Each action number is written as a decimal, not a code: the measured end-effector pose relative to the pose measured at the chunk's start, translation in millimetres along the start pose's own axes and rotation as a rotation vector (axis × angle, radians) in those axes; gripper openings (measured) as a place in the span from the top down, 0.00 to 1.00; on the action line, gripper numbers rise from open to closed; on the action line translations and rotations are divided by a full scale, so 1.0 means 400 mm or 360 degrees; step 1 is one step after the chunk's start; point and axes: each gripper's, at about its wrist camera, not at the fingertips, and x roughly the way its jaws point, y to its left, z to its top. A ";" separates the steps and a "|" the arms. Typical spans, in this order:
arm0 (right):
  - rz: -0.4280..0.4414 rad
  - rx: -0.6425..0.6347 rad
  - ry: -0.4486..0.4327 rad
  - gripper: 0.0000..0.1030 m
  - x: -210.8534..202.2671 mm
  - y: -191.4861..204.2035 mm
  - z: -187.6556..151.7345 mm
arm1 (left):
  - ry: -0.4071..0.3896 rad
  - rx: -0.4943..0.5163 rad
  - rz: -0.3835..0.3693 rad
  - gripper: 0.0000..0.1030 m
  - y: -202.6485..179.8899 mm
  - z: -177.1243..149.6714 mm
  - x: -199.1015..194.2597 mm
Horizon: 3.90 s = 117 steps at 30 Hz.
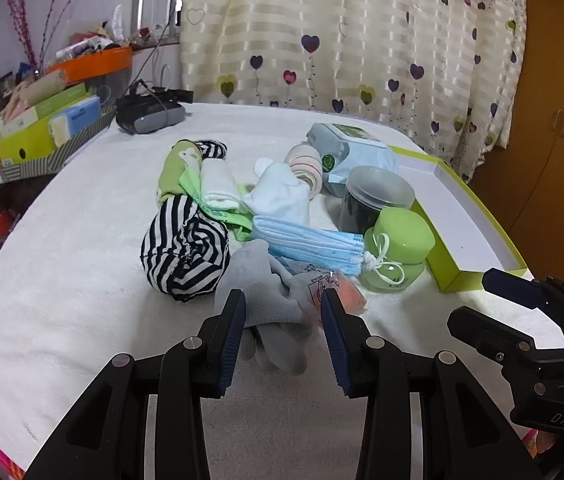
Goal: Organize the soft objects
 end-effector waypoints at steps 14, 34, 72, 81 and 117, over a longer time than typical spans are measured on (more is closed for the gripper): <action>0.0022 -0.0002 0.0005 0.34 0.016 -0.009 0.009 | -0.0023 -0.0015 0.0007 0.63 0.024 0.008 0.001; 0.0215 -0.0127 0.0074 0.34 0.083 0.119 0.018 | -0.0041 -0.0080 -0.0011 0.56 0.100 -0.011 -0.019; 0.0260 0.0109 0.0017 0.69 0.034 0.028 -0.032 | 0.0107 -0.0081 -0.0163 0.47 0.048 -0.014 0.082; 0.0274 0.0122 -0.0035 0.69 0.007 0.005 -0.037 | 0.0050 -0.0078 -0.0083 0.72 0.041 -0.017 0.058; 0.0140 0.0111 -0.0276 0.69 -0.103 -0.060 0.024 | -0.0227 -0.0007 -0.0070 0.76 -0.044 0.063 -0.095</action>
